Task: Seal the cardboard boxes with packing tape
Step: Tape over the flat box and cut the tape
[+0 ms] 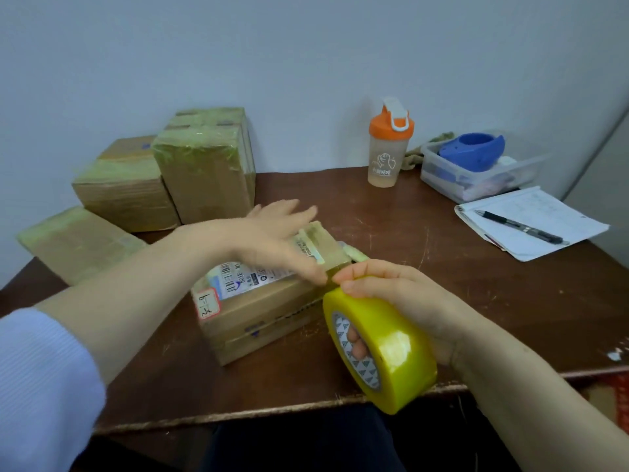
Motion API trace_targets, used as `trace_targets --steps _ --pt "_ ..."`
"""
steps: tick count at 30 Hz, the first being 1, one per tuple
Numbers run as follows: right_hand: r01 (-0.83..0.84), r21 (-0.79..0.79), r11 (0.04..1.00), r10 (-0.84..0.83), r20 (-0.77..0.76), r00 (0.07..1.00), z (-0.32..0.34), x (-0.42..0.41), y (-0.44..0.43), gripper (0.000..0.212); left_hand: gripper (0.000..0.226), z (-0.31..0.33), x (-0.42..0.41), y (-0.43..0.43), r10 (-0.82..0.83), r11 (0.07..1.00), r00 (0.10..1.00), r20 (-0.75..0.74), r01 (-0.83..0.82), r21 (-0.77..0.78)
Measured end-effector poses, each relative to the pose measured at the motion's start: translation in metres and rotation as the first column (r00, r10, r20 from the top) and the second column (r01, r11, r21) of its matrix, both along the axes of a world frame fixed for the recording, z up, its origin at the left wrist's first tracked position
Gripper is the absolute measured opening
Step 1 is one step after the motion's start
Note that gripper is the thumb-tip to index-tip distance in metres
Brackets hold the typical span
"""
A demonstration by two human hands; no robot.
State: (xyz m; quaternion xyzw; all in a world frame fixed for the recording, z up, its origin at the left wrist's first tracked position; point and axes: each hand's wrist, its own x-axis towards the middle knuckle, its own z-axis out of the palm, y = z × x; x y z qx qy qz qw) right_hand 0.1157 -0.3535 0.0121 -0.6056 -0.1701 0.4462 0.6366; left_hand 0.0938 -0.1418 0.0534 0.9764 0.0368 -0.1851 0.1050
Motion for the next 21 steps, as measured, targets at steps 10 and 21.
trace_targets --steps 10,21 --pt "-0.085 0.103 0.991 0.083 0.02 0.996 0.035 0.003 -0.012 0.095 0.091 -0.004 -0.018 0.031 0.143 0.847 0.981 -0.13 -0.189 -0.497" --pt "0.021 0.194 0.981 -0.055 0.171 0.984 0.08 0.025 0.065 0.074 0.107 -0.019 -0.025 0.014 0.143 0.961 0.984 0.107 -0.112 -0.252"
